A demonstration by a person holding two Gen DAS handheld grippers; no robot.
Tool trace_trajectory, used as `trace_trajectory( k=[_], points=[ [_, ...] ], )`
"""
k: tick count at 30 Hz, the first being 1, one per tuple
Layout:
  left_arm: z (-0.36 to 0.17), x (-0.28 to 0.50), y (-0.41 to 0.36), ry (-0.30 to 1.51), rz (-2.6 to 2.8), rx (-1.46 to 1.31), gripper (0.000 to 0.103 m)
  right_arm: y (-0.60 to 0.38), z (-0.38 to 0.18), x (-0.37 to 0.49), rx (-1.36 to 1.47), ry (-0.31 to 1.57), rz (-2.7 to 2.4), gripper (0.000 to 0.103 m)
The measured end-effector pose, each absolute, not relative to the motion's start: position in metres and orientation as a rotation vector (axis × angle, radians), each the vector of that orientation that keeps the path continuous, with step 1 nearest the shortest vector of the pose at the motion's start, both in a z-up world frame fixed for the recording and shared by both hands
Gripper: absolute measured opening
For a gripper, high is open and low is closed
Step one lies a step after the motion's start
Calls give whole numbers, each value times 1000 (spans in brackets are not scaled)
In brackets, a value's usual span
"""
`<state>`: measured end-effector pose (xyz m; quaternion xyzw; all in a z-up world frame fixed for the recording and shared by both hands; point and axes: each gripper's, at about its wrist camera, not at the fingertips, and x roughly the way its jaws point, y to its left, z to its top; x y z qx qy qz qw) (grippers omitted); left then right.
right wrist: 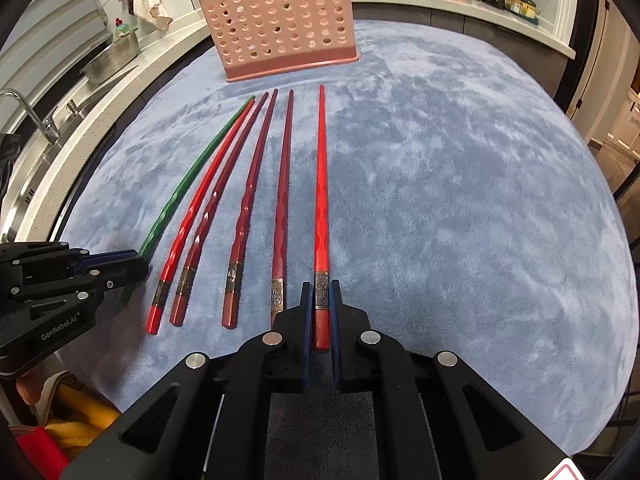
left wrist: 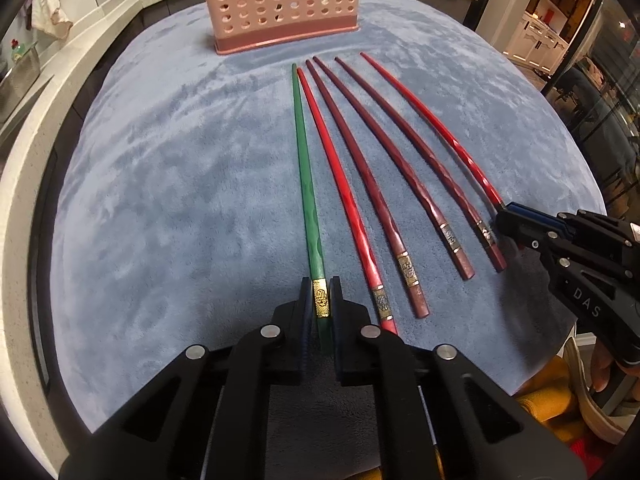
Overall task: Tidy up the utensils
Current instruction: 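Grasp a red chopstick with the right tool while the left tool grasps a green chopstick, then lift both chopsticks, lower them into the pink holder and open both tools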
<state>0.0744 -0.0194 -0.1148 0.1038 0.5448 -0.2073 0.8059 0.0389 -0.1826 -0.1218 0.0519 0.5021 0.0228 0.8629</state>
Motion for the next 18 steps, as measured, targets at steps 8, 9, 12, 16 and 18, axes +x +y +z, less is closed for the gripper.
trace_trajectory(
  k=[8, 9, 12, 16, 18],
  points=[
    [-100, 80, -12, 1119, -413, 210, 7, -188, -93, 45, 98, 978, 44, 7],
    [-95, 81, -11, 1106, -410, 203, 7, -190, -87, 46, 100, 964, 44, 7],
    [-81, 86, -7, 1072, -404, 178, 7, -194, -71, 51, 102, 922, 40, 7],
    [-57, 93, -5, 1013, -405, 155, 7, -199, -53, 58, 100, 875, 34, 7],
    [-45, 97, -5, 983, -406, 142, 7, -202, -43, 62, 99, 850, 32, 7]
  ],
)
